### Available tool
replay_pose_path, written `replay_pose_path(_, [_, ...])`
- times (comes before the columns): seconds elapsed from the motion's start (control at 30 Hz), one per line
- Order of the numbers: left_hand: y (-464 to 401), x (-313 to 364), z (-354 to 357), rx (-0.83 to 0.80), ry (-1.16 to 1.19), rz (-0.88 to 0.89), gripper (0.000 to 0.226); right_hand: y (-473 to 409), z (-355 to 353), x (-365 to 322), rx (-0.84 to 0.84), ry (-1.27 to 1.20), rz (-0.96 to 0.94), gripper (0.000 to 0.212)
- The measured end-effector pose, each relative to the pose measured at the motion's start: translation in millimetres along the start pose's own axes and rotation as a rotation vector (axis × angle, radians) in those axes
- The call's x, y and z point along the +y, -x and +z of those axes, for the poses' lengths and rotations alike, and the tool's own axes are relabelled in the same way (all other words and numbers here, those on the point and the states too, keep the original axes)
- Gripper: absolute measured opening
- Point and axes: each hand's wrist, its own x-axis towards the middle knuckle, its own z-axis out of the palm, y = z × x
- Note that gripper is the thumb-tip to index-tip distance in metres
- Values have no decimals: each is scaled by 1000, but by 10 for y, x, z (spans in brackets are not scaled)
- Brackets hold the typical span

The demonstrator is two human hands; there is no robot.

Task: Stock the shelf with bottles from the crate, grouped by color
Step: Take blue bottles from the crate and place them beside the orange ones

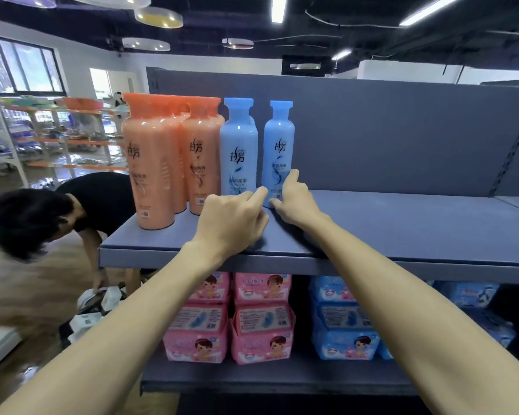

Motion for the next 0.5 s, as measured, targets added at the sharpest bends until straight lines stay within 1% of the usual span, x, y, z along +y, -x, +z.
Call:
replay_pose_path(0.1, [43, -44, 48, 37, 58, -8, 3, -151, 73, -5, 3, -7, 3, 42])
replay_pose_path(0.23, [62, -56, 77, 59, 123, -70, 10, -333, 176, -5, 19, 8, 24, 40])
replay_pose_path(0.5, [48, -58, 36, 89, 191, -66, 11, -556, 299, -36, 26, -6, 67, 36])
